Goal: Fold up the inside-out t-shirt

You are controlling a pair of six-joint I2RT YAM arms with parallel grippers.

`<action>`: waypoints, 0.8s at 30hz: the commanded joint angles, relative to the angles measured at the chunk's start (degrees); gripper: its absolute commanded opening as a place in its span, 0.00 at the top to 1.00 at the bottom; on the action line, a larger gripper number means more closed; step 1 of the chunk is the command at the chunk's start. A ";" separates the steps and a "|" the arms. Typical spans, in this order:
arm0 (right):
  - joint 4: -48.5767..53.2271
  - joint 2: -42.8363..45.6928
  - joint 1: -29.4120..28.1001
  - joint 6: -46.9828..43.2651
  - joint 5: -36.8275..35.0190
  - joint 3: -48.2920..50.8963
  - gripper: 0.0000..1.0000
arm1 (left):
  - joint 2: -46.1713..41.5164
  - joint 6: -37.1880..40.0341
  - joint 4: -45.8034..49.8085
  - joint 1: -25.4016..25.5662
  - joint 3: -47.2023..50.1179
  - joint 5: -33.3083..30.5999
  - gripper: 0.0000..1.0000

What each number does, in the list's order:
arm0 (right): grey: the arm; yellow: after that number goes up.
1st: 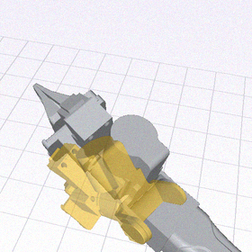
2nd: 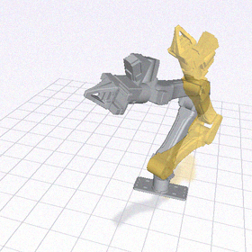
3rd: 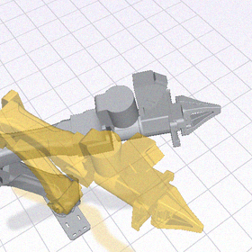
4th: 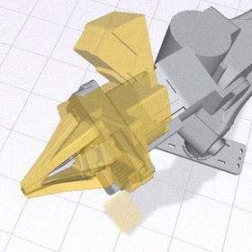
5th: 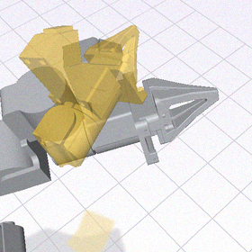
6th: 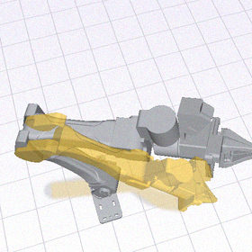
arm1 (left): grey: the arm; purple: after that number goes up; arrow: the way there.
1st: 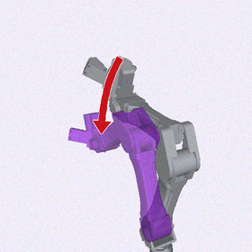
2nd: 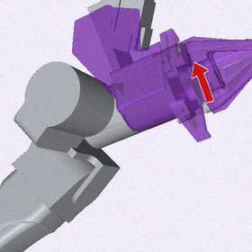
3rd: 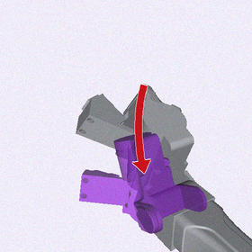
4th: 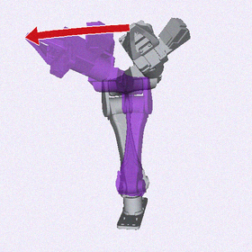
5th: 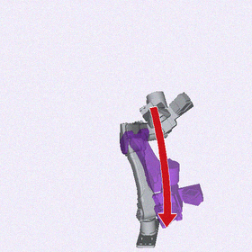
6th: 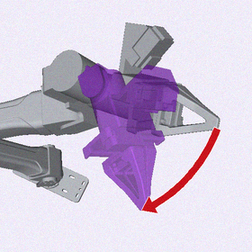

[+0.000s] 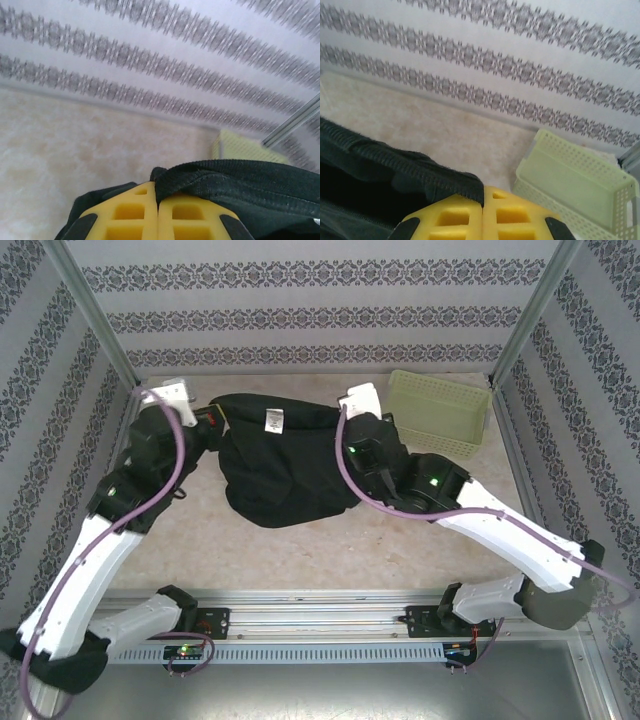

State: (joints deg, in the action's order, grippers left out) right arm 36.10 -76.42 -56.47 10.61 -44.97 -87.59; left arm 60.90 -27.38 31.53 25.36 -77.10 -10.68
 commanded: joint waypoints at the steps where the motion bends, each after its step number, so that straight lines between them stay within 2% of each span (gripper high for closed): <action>1: 5.09 -6.31 2.70 3.03 3.28 1.26 1.00 | 11.04 1.03 11.29 -1.42 -3.18 -0.84 1.00; 3: 7.63 -8.17 3.12 2.03 0.68 -2.69 1.00 | 11.32 1.51 11.21 -1.75 -6.42 0.45 1.00; 6: 5.92 -6.44 2.96 -2.20 0.57 -7.33 1.00 | 5.99 1.81 4.97 -1.77 -7.08 1.49 1.00; 11: -1.66 0.07 1.91 -7.28 5.30 -9.67 1.00 | -2.98 3.26 -2.34 -1.68 -7.34 3.30 1.00; 14: -5.09 1.90 0.59 -9.67 8.83 -11.20 1.00 | -7.14 4.60 -4.63 -1.68 -7.89 0.97 1.00; 17: -4.73 -0.45 -0.31 -10.23 11.54 -16.71 1.00 | -7.76 6.93 -2.97 -1.70 -12.63 -2.62 1.00; 21: -4.34 -6.90 -3.05 -13.64 11.72 -26.27 1.00 | -7.01 10.46 -0.44 -1.73 -21.01 -8.92 1.00; 24: -2.54 -12.09 -3.05 -14.43 11.45 -32.97 1.00 | -4.12 12.88 2.94 -1.66 -28.65 -8.50 1.00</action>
State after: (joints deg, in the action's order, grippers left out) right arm 31.59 -84.66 -59.53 -1.13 -32.29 -116.18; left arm 55.40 -19.03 33.56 24.25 -99.66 -14.46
